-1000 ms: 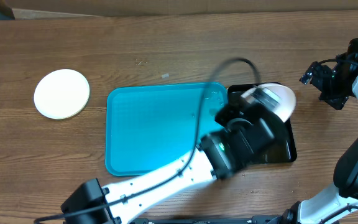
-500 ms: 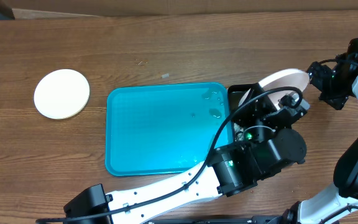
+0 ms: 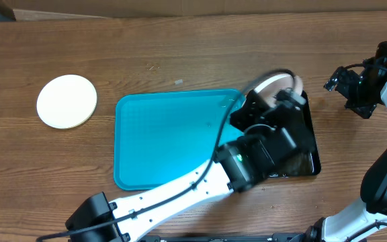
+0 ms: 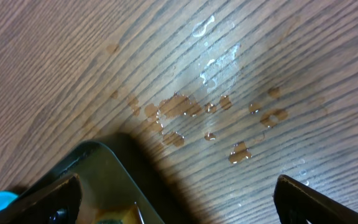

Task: Clean dirty plates on tray and stack at the side
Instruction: 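Swing the white plate left and place it on the plate stack, then release the plate and raise the left gripper away from the stack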

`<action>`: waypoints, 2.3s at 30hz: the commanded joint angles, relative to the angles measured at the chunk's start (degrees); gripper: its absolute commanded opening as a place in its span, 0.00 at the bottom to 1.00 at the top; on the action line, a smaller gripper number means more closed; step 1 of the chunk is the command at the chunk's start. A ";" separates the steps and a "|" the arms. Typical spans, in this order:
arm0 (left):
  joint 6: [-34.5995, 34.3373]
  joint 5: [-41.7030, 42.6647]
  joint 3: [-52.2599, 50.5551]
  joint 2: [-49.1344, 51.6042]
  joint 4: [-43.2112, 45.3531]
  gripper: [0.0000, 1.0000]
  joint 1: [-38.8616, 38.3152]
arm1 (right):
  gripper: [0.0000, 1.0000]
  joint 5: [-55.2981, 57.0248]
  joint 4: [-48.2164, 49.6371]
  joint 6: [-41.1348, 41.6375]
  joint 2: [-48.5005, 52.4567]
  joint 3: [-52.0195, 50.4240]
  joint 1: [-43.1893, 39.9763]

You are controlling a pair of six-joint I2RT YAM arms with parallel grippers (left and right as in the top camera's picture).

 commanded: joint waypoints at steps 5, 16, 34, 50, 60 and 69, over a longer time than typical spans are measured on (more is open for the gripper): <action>-29.14 31.21 0.74 -0.87 -8.96 0.04 16.20 | 1.00 -0.31 0.20 0.15 -0.46 0.46 -0.11; -33.86 64.46 0.74 -0.87 -19.32 0.04 58.18 | 1.00 -0.31 0.20 0.15 -0.46 0.46 -0.11; -33.18 62.47 -2.40 4.52 -19.06 0.04 97.20 | 1.00 -0.31 0.20 0.15 -0.46 0.46 -0.11; -33.16 60.65 -2.34 10.67 -14.19 0.35 97.26 | 1.00 -0.31 0.20 0.15 -0.46 0.46 -0.11; -21.90 86.29 1.05 10.29 -14.38 0.87 96.28 | 1.00 -0.31 0.20 0.15 -0.46 0.46 -0.11; -22.01 91.95 1.05 10.27 -16.11 0.94 88.04 | 1.00 -0.31 0.20 0.15 -0.46 0.46 -0.11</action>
